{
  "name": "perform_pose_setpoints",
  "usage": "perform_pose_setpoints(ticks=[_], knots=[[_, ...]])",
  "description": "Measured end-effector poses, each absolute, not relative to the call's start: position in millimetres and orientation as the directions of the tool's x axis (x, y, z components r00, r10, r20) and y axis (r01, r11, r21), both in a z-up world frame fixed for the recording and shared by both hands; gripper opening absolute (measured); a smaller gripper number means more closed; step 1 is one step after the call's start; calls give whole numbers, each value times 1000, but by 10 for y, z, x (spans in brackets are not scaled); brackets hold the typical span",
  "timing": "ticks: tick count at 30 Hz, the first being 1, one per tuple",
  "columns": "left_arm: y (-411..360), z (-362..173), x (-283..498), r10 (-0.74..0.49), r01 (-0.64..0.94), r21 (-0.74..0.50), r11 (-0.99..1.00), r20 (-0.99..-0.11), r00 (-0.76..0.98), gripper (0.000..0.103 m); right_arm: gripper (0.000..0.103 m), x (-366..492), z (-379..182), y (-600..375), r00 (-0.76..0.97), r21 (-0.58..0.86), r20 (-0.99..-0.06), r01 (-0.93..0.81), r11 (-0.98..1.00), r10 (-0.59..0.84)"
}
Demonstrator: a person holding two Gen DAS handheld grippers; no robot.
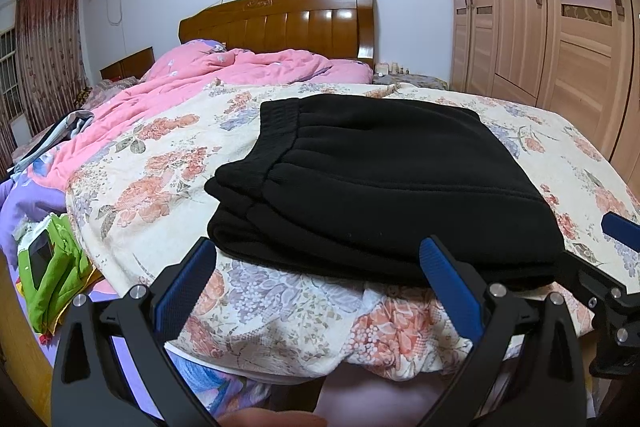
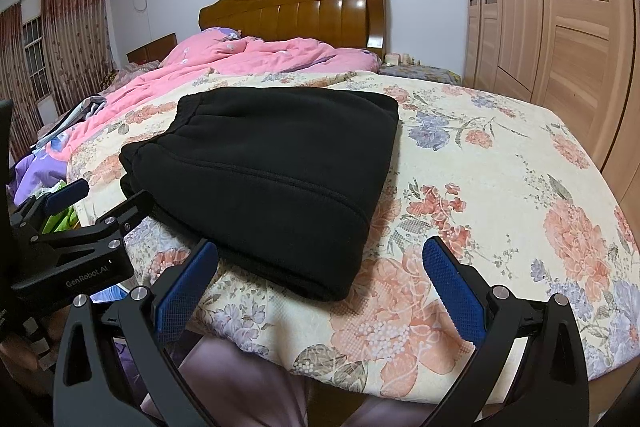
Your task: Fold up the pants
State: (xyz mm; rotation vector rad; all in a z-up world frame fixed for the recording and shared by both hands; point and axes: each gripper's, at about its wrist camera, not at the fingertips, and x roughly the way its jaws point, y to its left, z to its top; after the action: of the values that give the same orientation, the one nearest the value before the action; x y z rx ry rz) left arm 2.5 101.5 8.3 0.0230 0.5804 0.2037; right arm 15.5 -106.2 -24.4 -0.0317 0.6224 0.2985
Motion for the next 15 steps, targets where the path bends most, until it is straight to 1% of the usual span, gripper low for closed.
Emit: perform_pose_setpoints(ticks=[15], knots=[[1013, 91, 20, 199, -186, 81, 979, -545, 814, 102, 99, 166, -266, -1073, 768, 61, -581, -287, 956, 268]])
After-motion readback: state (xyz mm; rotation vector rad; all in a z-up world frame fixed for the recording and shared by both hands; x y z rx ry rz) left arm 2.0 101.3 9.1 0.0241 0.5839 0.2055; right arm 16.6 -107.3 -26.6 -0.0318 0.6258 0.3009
